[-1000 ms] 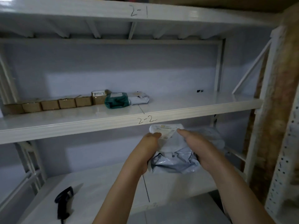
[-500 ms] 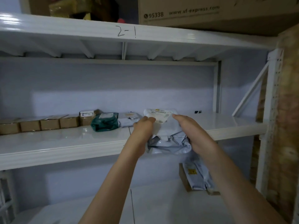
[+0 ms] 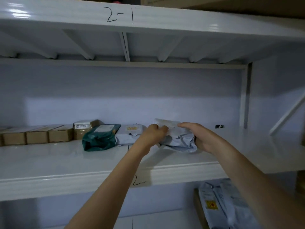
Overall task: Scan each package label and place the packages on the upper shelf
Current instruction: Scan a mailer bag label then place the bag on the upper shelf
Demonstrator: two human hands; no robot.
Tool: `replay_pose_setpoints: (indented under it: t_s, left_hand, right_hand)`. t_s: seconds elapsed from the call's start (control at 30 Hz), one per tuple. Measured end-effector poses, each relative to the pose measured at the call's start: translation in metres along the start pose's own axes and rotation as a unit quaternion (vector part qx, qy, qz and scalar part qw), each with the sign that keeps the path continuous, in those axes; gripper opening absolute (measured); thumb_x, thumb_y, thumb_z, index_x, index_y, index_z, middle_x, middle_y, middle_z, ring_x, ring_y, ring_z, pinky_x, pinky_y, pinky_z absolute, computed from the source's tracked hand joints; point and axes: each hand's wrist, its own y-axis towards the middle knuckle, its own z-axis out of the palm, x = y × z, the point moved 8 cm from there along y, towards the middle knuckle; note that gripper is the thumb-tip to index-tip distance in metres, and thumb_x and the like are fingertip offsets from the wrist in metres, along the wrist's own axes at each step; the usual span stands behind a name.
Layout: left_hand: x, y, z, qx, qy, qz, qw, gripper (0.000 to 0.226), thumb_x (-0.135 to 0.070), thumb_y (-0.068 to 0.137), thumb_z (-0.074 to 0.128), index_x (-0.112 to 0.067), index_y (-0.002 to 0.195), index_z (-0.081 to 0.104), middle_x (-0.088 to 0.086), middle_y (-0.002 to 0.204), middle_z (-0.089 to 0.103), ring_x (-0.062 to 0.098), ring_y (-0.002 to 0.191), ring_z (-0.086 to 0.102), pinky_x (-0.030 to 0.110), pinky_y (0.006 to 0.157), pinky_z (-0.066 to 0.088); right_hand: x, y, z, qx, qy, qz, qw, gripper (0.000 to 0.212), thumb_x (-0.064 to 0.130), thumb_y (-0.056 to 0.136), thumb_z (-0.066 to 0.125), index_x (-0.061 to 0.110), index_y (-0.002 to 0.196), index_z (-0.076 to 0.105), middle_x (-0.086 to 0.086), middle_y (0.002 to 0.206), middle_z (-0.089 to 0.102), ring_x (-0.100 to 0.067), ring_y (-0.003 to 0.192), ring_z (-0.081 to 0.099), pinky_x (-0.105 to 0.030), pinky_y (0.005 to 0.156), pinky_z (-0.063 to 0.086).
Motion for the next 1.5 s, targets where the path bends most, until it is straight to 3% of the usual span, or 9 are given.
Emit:
replay_pose_setpoints:
  t_s: [0.1,0.27,0.5,0.73,1.03,1.2,1.3,1.4,1.5]
  left_hand:
    - [0.014,0.016,0.004,0.038,0.087,-0.02,0.995,0.063,-0.054,0.093,0.053,-0.002,0.13,0.051,0.012,0.128,0.058,0.029,0.117,0.055,0.038,0.099,0.044]
    - [0.018,0.024,0.013,0.129,0.116,0.001,0.985,0.074,-0.05,0.074,0.08,-0.023,0.134,0.046,-0.016,0.105,0.061,0.008,0.104,0.058,0.017,0.083,0.049]
    - [0.026,0.068,-0.006,0.056,0.386,-0.012,0.921,0.065,-0.049,0.072,0.079,-0.011,0.123,0.063,0.005,0.106,0.069,0.022,0.097,0.064,0.037,0.091,0.054]
    - [0.039,0.1,-0.024,-0.001,0.521,-0.056,0.851,0.065,-0.059,0.074,0.07,-0.018,0.124,0.059,0.011,0.127,0.048,0.04,0.129,0.034,0.057,0.108,0.03]
    - [0.055,0.109,-0.03,-0.06,0.508,-0.072,0.856,0.044,-0.027,0.09,0.059,-0.02,0.133,0.051,0.01,0.139,0.04,0.037,0.136,0.024,0.061,0.111,0.019]
    - [0.051,0.095,-0.025,-0.038,0.497,-0.081,0.863,0.048,-0.028,0.092,0.057,-0.016,0.137,0.046,0.013,0.144,0.035,0.037,0.138,0.023,0.058,0.112,0.019]
    - [0.04,0.081,-0.015,-0.002,0.487,-0.065,0.871,0.066,-0.045,0.092,0.058,-0.009,0.144,0.038,0.018,0.15,0.031,0.038,0.14,0.025,0.054,0.114,0.025]
    - [0.014,0.06,0.007,0.033,0.416,-0.004,0.909,0.08,-0.055,0.091,0.055,-0.001,0.146,0.036,0.023,0.149,0.038,0.038,0.138,0.036,0.044,0.114,0.033]
    - [-0.008,0.035,0.033,0.029,0.28,0.068,0.957,0.049,-0.036,0.095,0.055,0.001,0.128,0.056,0.02,0.13,0.058,0.035,0.123,0.054,0.035,0.096,0.043]
  right_hand:
    - [-0.007,0.028,-0.004,0.069,-0.078,0.019,0.994,0.021,0.025,0.094,0.07,0.009,0.106,0.069,-0.01,0.105,0.077,-0.024,0.097,0.074,-0.037,0.095,0.057]
    - [-0.023,0.055,0.009,0.252,-0.162,0.017,0.954,0.033,0.01,0.091,0.07,0.024,0.121,0.064,0.007,0.12,0.073,-0.009,0.112,0.068,-0.021,0.095,0.053]
    - [-0.026,0.103,0.005,0.2,-0.243,0.042,0.948,0.01,0.011,0.089,0.074,0.014,0.094,0.066,0.006,0.096,0.078,-0.004,0.083,0.072,-0.012,0.074,0.051]
    - [-0.027,0.14,0.017,0.145,-0.344,0.056,0.926,0.078,0.035,0.081,0.083,0.003,0.143,0.048,-0.005,0.147,0.051,-0.023,0.135,0.049,-0.035,0.115,0.04]
    - [-0.021,0.144,0.046,0.101,-0.475,-0.032,0.874,0.012,0.035,0.097,0.057,0.026,0.099,0.065,0.001,0.103,0.057,-0.019,0.095,0.054,-0.026,0.079,0.041]
    - [-0.011,0.129,0.053,0.08,-0.583,-0.023,0.808,0.019,0.03,0.101,0.052,0.017,0.108,0.063,-0.01,0.106,0.062,-0.024,0.088,0.058,-0.027,0.073,0.045]
    - [-0.011,0.111,0.052,0.037,-0.589,-0.005,0.807,0.023,0.022,0.099,0.056,0.005,0.088,0.068,-0.007,0.075,0.054,-0.019,0.063,0.049,-0.023,0.056,0.036]
    - [-0.006,0.087,0.037,-0.021,-0.536,-0.036,0.843,0.039,0.022,0.1,0.054,0.003,0.135,0.057,-0.016,0.119,0.063,-0.032,0.102,0.06,-0.027,0.075,0.041]
    - [-0.007,0.054,0.004,-0.107,-0.464,-0.042,0.878,0.037,0.031,0.1,0.053,0.008,0.129,0.054,-0.019,0.139,0.056,-0.031,0.116,0.058,-0.03,0.089,0.046]
